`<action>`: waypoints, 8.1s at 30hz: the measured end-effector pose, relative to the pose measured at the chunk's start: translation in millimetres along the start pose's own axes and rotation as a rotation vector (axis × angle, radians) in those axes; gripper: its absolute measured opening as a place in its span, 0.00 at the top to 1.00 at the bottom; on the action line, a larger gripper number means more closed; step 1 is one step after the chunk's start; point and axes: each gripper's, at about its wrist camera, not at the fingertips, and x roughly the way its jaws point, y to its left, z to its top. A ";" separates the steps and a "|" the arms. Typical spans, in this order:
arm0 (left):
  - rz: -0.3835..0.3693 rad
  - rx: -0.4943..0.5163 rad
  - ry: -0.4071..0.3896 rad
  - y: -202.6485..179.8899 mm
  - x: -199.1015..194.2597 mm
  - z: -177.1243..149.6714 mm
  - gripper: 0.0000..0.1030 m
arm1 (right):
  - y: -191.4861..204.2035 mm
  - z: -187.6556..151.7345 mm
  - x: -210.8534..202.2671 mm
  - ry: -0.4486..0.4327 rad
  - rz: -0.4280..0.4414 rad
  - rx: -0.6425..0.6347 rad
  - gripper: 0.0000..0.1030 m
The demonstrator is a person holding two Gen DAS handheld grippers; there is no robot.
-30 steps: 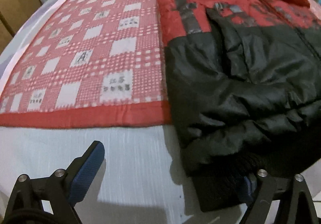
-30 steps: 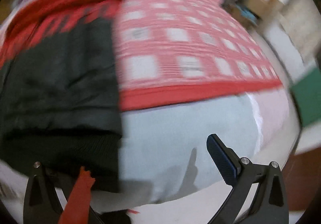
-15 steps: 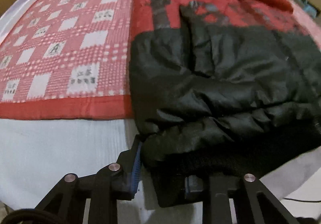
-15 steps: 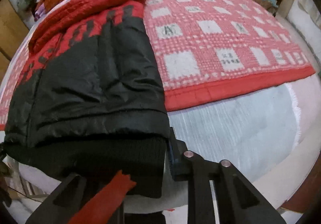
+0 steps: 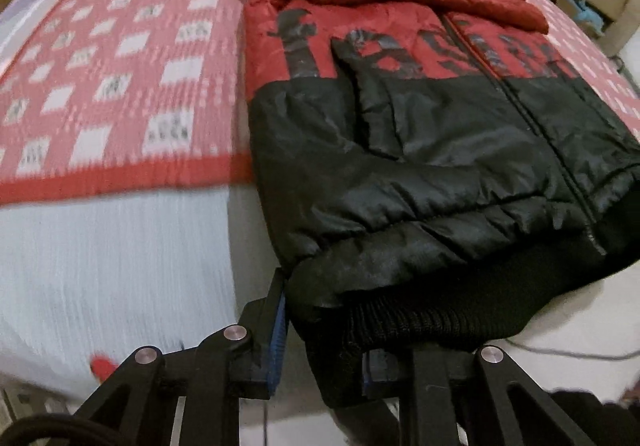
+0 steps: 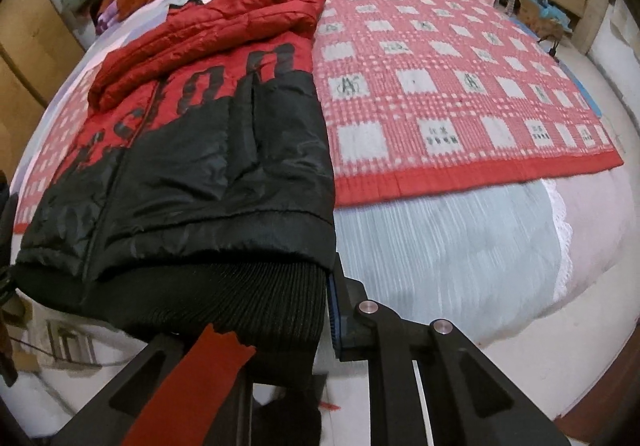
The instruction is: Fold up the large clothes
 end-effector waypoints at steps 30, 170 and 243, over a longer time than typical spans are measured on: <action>-0.034 -0.155 -0.126 53.6 26.7 300.6 0.78 | 63.5 285.1 -24.5 -0.322 0.140 -0.105 0.93; 0.083 -0.208 -0.099 65.2 106.9 258.9 0.08 | 37.4 245.5 53.6 -0.175 -0.024 -0.205 0.01; 0.031 -0.012 0.000 37.2 132.5 332.0 0.76 | 72.9 287.8 132.9 0.014 0.269 -0.189 0.56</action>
